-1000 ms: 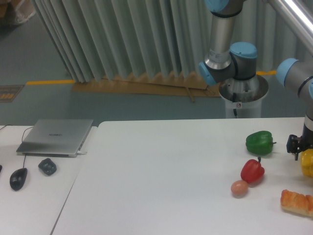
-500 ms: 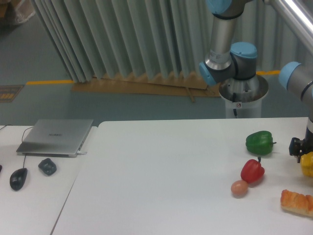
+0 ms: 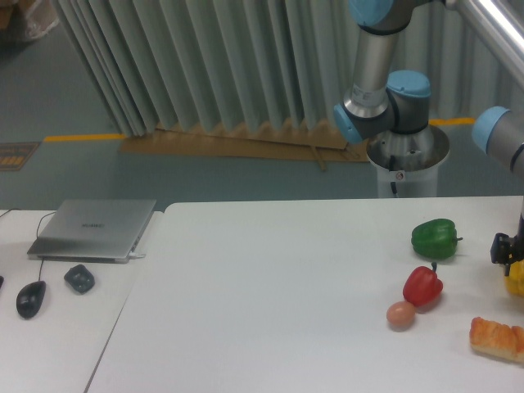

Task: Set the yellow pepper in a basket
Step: 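Close the gripper around the yellow pepper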

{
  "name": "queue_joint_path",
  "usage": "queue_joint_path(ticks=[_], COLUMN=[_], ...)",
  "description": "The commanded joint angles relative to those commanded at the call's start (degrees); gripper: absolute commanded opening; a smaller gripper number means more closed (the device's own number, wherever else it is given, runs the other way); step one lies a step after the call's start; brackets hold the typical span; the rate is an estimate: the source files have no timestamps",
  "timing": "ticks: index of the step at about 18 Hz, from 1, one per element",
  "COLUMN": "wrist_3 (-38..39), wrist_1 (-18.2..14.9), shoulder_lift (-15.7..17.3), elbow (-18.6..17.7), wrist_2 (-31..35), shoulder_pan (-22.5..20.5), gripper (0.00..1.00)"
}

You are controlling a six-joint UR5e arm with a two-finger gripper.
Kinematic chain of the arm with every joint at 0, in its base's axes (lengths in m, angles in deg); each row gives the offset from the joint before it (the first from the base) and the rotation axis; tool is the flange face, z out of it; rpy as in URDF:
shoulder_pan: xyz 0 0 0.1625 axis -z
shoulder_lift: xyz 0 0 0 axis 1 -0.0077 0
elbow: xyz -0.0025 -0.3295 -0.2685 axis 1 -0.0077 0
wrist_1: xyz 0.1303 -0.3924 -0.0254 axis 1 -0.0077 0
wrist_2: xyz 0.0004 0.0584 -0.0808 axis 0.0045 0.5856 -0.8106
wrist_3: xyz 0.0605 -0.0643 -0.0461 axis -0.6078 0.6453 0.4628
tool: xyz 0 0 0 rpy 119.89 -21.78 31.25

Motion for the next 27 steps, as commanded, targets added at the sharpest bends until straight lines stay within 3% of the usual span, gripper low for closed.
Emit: queue_joint_path(ticks=[22, 27], wrist_3=[0.09, -0.79], wrist_1=[0.18, 1.76], shoulder_lift=[0.53, 0.53], elbow=[-2.37, -3.52], wrist_2=[0.35, 0.35], shoulder_pan=[1.23, 1.23], gripper=[1.00, 1.00])
